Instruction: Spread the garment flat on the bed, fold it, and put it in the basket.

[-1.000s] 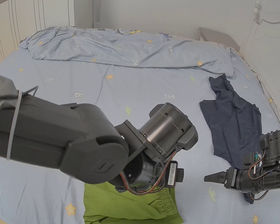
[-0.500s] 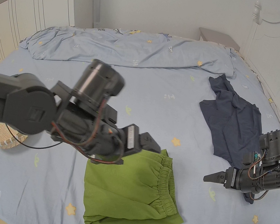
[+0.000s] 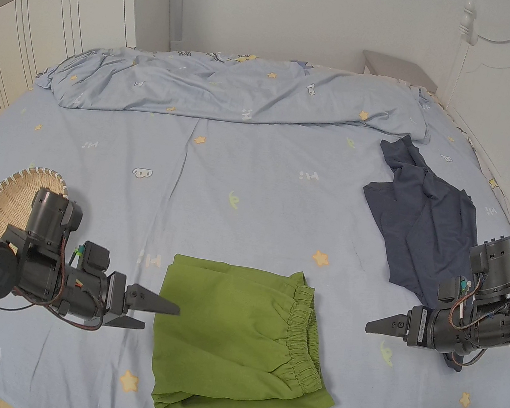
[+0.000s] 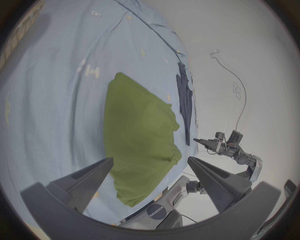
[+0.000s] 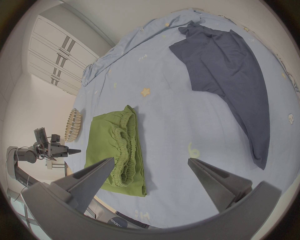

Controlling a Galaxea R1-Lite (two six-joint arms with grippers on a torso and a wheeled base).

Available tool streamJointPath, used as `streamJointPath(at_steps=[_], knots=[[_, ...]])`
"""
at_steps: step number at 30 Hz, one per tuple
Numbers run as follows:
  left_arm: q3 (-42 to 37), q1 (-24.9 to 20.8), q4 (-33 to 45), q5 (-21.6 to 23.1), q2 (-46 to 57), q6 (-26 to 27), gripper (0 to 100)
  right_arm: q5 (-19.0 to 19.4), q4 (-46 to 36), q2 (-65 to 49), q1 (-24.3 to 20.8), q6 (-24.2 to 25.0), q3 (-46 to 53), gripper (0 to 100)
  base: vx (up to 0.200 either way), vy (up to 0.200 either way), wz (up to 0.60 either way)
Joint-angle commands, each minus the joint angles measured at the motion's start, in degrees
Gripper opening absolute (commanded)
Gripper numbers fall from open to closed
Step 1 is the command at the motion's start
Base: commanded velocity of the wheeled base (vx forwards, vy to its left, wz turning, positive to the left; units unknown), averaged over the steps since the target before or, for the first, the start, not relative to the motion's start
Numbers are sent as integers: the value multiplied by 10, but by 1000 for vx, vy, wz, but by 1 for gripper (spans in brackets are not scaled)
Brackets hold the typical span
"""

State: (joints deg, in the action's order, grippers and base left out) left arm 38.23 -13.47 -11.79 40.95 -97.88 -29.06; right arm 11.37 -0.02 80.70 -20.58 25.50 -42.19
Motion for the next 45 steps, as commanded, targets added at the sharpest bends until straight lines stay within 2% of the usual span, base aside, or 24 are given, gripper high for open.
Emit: streamJointPath(at_steps=[1, 5, 7, 9, 11, 24, 26, 28, 29, 30, 38, 39, 45], knots=[[-44, 38, -26, 19, -29, 19, 100, 1, 0, -1, -9, 2, 2, 100, 0, 0, 0], [-44, 40, -38, 15, -43, 20, 100, 1, 0, 0, -10, 2, 2, 100, 0, 0, 0], [-44, 36, -47, 13, -74, 43, 100, 1, 0, 1, -10, 2, 2, 100, 0, 0, 0], [-44, 36, -47, 13, -74, 43, 100, 1, 0, 1, -10, 2, 2, 100, 0, 0, 0], [-40, 21, -70, 13, -118, 64, 100, 0, 0, 1, -10, 2, 2, 100, 0, 0, 0], [-35, -56, -194, 4, -203, 53, 100, 0, 1, 2, -12, 1, 8, 100, 0, 0, 0], [-32, -86, -248, -30, -222, 20, 100, -1, 1, 1, -23, 2, 9, 100, 0, 0, 0], [-30, -95, -262, -46, -227, 2, 100, -1, 2, 1, -24, 2, 10, 100, 0, 0, 0], [-28, -109, -292, -83, -239, -31, 100, -1, 1, 1, -25, 2, 10, 100, 0, 0, 0], [-28, -114, -308, -97, -246, -44, 100, -1, 2, 1, -25, 2, 10, 100, 0, 0, 0], [-31, -119, -332, -104, -243, -75, 100, -1, 2, 2, -26, 2, 10, 100, 0, 0, 0], [-31, -119, -332, -105, -243, -75, 0, -1, 2, 2, -25, 2, 10, 100, 0, 0, 0], [-47, -114, -332, -104, -187, -93, 0, -1, 2, 3, -24, 3, 10, 100, 0, 0, 0]])
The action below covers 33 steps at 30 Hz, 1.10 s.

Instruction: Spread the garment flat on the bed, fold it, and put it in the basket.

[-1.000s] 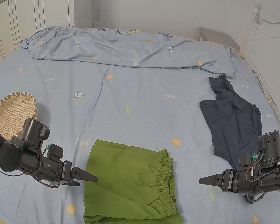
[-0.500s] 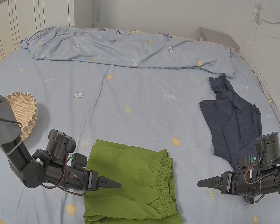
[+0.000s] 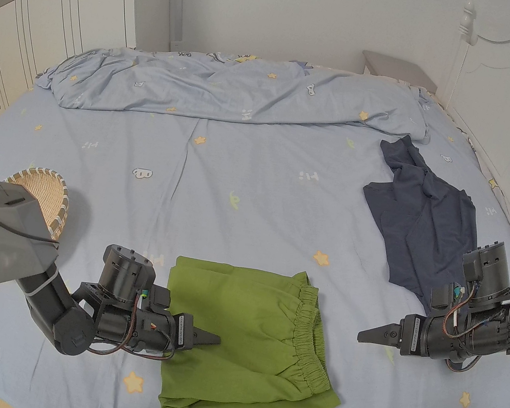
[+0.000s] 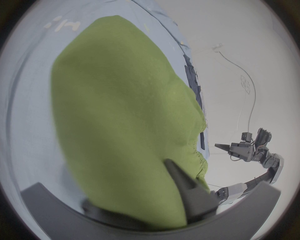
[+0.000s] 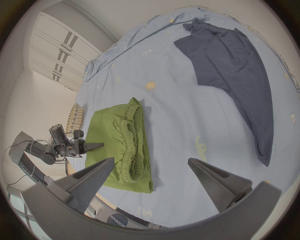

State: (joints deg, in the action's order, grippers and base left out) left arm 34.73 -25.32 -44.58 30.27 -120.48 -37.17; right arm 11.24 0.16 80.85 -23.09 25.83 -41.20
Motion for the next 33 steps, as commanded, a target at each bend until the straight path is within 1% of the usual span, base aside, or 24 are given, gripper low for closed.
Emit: streamJointPath(at_steps=[1, 3, 4, 5, 6, 8, 9, 11, 12, 13, 14, 15, 16, 17, 18, 19, 21, 22, 23, 25, 31, 33], knots=[[-15, 7, -4, 5, 52, -19, 0, 0, 0, 2, 1, 0, 0, 100, 0, 0, 0], [-19, 26, -4, 6, 84, -39, 0, 0, 0, 2, 1, 0, 0, 100, 0, 0, 0], [-19, 26, -4, 6, 84, -39, 0, 0, 0, 2, 1, 0, 0, 100, 0, 0, 0], [-21, 48, 1, 7, 117, -45, 0, 0, 0, 2, 1, 0, 0, 100, 0, 0, 0], [-20, 59, 5, 7, 130, -45, 0, 0, 0, 2, 1, 0, 0, 100, 0, 0, 0], [-4, 86, 46, 7, 156, -43, 0, 0, 0, 3, 1, 0, -1, 100, 0, 0, 0], [16, 95, 83, 7, 171, -43, 0, 0, 0, 3, 1, 0, -1, 100, 0, 0, 0], [70, 109, 202, 7, 206, -40, 0, 0, 0, 4, 1, 0, -1, 100, 0, 0, 0], [70, 109, 202, 7, 206, -40, 0, 0, 0, 4, 1, 0, -1, 100, 0, 0, 0], [138, 124, 342, 7, 235, -15, 0, 0, 0, 4, 1, 0, -1, 100, 0, 0, 0], [165, 130, 403, 7, 246, 7, 0, 0, 0, 4, 1, 0, -1, 100, 0, 0, 0], [191, 136, 456, 7, 255, 31, 0, 0, 0, 4, 1, 0, -1, 100, 0, 0, 0], [191, 136, 456, 7, 255, 31, 0, 0, 0, 4, 1, 0, -1, 100, 0, 0, 0], [221, 151, 523, 9, 268, 64, 0, 0, 0, 3, 1, 0, -1, 100, 0, 0, 0], [232, 160, 542, 13, 271, 75, 0, -1, 0, 4, 1, 1, -1, 100, 0, 0, 0], [233, 161, 544, 14, 272, 77, 0, 0, 0, 4, 1, 0, -1, 100, 0, 0, 0], [235, 180, 552, 23, 276, 101, 0, -1, -1, 5, 1, 1, -3, 100, 0, 0, 0], [234, 181, 552, 23, 276, 102, 0, -1, -1, 5, 1, 1, -3, 100, 0, 0, 0], [230, 186, 556, 24, 279, 126, 0, -1, -1, 6, 1, 1, -3, 100, 0, 0, 0], [226, 187, 557, 26, 281, 137, 0, -1, -1, 6, 1, 1, -4, 100, 0, 0, 0], [227, 189, 559, 26, 289, 138, 0, -3, -1, 6, 1, 1, -4, 100, 0, 0, 0], [227, 188, 560, 26, 302, 138, 0, -3, -1, 5, 1, 1, -4, 100, 0, 200, 0]])
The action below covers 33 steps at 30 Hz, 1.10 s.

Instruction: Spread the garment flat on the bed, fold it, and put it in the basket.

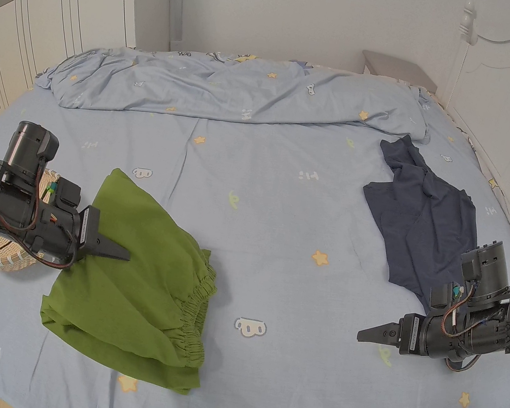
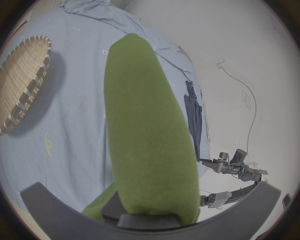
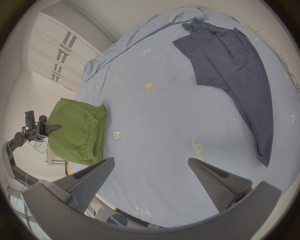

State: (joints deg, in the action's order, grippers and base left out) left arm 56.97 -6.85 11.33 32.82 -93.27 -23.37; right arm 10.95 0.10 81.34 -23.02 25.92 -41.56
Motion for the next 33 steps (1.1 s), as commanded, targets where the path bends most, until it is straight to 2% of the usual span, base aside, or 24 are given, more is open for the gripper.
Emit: streamJointPath(at_steps=[1, 6, 9, 33], knots=[[4, 3, 1, 1, 37, 0, 0, 0, 0, 1, 0, 0, 0, 100, 0, 200, 0], [5, -4, 19, 1, 64, 0, 0, 0, 0, 1, 0, 0, 0, 100, 0, 200, 0], [4, -24, 34, 1, 77, 1, 0, 0, 0, 1, 0, 0, 1, 100, 0, 200, 0], [-12, -67, 41, 0, 78, 3, 0, 0, 0, 0, -1, 0, 2, 100, 0, 200, 0]])
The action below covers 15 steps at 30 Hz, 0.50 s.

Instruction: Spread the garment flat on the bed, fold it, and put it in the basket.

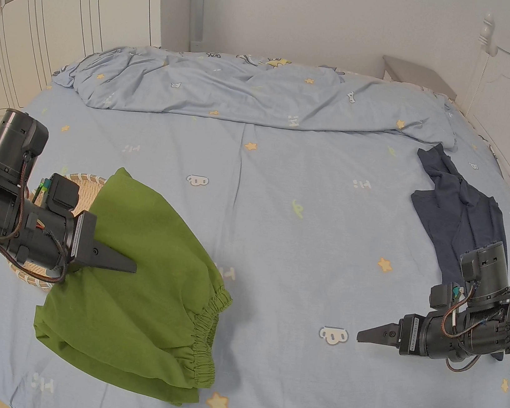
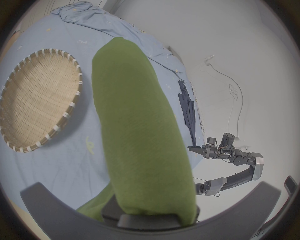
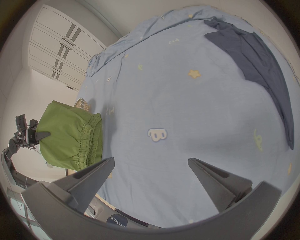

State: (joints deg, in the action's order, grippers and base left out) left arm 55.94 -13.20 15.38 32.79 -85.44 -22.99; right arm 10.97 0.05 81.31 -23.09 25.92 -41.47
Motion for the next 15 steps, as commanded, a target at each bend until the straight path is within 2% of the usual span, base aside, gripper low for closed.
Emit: streamJointPath(at_steps=[1, 8, 11, 14, 15], knots=[[-6, -9, -1, 0, 1, 1, 0, 0, 0, 0, 1, 0, 1, 100, 0, 200, 0], [-33, -27, -7, -1, 34, 51, 0, 0, 0, -1, 1, 0, 0, 100, 0, 0, 0], [-29, -59, -7, -2, 40, 57, 0, 0, 0, -1, 1, 0, -1, 100, 0, 0, 0], [-29, -59, -7, -2, 40, 57, 0, 0, 0, -1, 1, 0, -1, 100, 0, 0, 0], [-17, -76, -7, -2, 33, 109, 0, -2, 0, -1, -1, -1, -1, 100, 0, 0, 0]])
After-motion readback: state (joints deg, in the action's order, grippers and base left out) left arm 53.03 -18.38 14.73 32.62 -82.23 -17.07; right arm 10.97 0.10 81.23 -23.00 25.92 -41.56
